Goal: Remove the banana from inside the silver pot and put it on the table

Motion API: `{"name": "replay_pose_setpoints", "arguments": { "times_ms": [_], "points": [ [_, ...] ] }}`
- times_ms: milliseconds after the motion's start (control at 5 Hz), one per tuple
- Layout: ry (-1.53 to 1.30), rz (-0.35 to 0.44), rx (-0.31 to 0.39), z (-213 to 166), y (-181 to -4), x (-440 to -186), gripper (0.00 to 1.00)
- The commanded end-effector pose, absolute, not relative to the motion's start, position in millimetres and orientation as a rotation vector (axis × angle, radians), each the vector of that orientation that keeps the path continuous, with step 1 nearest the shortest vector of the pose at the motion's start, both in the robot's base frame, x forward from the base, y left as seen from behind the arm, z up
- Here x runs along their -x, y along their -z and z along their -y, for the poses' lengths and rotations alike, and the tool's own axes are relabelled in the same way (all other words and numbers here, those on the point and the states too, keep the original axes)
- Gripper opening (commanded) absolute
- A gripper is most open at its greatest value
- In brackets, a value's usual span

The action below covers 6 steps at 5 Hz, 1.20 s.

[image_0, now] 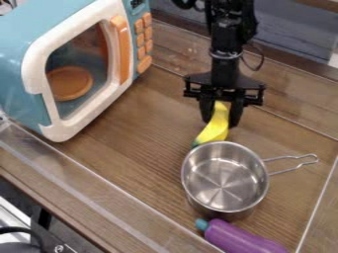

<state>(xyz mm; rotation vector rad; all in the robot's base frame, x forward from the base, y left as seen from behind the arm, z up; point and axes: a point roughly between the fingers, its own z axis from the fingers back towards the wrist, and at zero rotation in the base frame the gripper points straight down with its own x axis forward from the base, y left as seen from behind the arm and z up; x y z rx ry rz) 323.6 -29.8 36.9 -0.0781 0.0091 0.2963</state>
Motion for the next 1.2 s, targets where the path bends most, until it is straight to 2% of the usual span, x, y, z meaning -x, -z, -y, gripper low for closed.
{"name": "replay_pose_setpoints", "arguments": {
  "times_ms": [0,400,1000],
  "points": [
    [-0.265,0.064,0.105,28,-68.5,-335,0.00],
    [-0.220,0.057,0.119,27,-76.8,-339,0.00],
    [-0.187,0.051,0.132,27,-78.9,-345,0.00]
  ]
}}
